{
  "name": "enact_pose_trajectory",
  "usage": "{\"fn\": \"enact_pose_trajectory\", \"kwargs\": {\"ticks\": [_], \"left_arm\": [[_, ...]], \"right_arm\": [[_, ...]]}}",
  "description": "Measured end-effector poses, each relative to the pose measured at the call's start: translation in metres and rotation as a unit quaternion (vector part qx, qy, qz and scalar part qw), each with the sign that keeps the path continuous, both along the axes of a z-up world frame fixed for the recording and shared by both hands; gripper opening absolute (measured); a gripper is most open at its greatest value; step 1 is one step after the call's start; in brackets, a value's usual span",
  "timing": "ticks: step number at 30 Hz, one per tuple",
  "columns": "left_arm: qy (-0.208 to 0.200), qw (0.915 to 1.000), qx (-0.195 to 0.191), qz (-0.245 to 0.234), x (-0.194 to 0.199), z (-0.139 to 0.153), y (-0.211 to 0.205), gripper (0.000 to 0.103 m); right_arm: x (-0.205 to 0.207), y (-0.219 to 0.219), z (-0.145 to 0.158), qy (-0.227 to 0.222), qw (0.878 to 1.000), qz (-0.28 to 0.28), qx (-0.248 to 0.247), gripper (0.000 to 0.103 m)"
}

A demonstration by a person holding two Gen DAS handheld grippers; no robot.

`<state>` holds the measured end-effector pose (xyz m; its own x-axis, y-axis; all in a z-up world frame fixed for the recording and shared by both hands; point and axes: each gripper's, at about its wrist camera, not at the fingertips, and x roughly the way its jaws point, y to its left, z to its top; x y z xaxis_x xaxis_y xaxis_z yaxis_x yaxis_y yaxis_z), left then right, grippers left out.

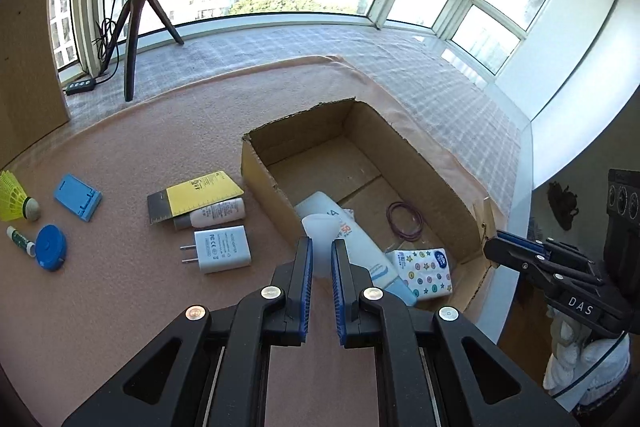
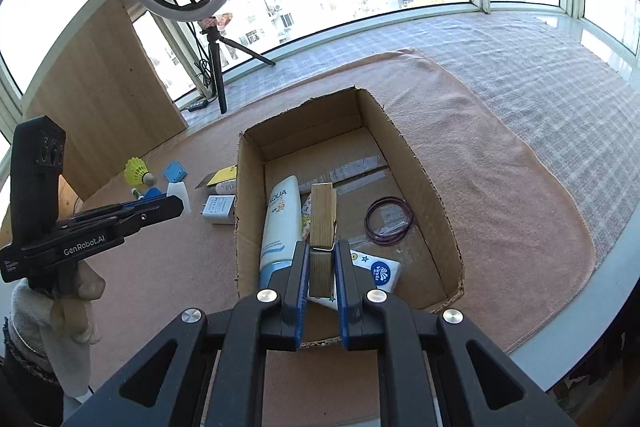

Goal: Organize objects
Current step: 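Carry eraser and clothespin into the box and open both grippers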

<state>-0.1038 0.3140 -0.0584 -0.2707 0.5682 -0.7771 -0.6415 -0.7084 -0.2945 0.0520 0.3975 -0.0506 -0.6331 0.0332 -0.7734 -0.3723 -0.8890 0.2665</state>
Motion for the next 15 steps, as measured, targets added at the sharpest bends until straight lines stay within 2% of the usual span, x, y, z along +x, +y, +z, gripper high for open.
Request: {"fn": "enact_pose_trajectory", "kwargs": {"ticks": [7,15], "left_arm": [[0.037,0.9986,-0.029,-0.023,-0.001,0.003,0.059,0.010],[0.064,0.9959,-0.051,-0.040,-0.004,0.001,0.106,0.010]], "right_arm": [[-0.001,0.016,-0.006,0.000,1.000,-0.001,0.000,0.011],[-0.006,0.025,-0.011,-0.002,1.000,0.002,0.001,0.011]]}}
